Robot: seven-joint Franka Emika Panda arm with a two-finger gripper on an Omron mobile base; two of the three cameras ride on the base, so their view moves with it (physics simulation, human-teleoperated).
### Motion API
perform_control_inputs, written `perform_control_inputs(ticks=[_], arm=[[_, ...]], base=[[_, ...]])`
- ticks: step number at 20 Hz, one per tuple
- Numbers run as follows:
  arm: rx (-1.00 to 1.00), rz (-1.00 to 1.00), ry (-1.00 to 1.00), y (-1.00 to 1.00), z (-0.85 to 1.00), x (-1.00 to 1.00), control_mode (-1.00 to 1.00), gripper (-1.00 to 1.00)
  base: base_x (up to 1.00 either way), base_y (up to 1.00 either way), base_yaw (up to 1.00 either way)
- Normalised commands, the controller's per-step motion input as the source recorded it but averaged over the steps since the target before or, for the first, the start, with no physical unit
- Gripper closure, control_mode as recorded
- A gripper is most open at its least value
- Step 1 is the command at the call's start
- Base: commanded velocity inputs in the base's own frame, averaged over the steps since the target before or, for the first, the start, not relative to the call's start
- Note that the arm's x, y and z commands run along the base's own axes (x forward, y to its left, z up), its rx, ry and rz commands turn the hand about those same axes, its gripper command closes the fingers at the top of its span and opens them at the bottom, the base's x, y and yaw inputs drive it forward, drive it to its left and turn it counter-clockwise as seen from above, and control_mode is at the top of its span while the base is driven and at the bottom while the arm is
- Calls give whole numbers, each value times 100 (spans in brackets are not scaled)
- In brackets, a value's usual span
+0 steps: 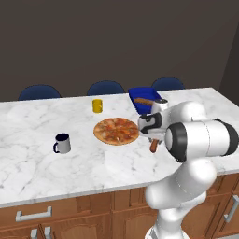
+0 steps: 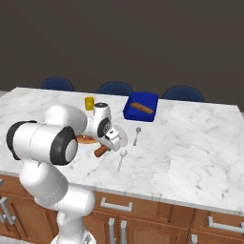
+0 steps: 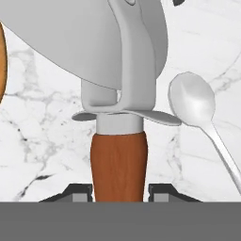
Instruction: Take the pizza cutter from the drawer on the left and place it on the dining counter for cutting.
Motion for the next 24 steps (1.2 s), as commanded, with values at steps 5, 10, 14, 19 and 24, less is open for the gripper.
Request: perform_control_inputs(ticks=[5,10,14,19,24], arm=[[0,-4,0,0,-17,21,-100,100],[0,-3,0,0,-22,18,-100,100],[0,-2,0,0,-20,21,-100,100],[0,0,0,0,-17,20,-100,-100],[0,0,0,0,-5,4,-100,-100]], base=[[0,0,0],[0,0,0],[0,0,0],[0,0,0],[0,0,0]])
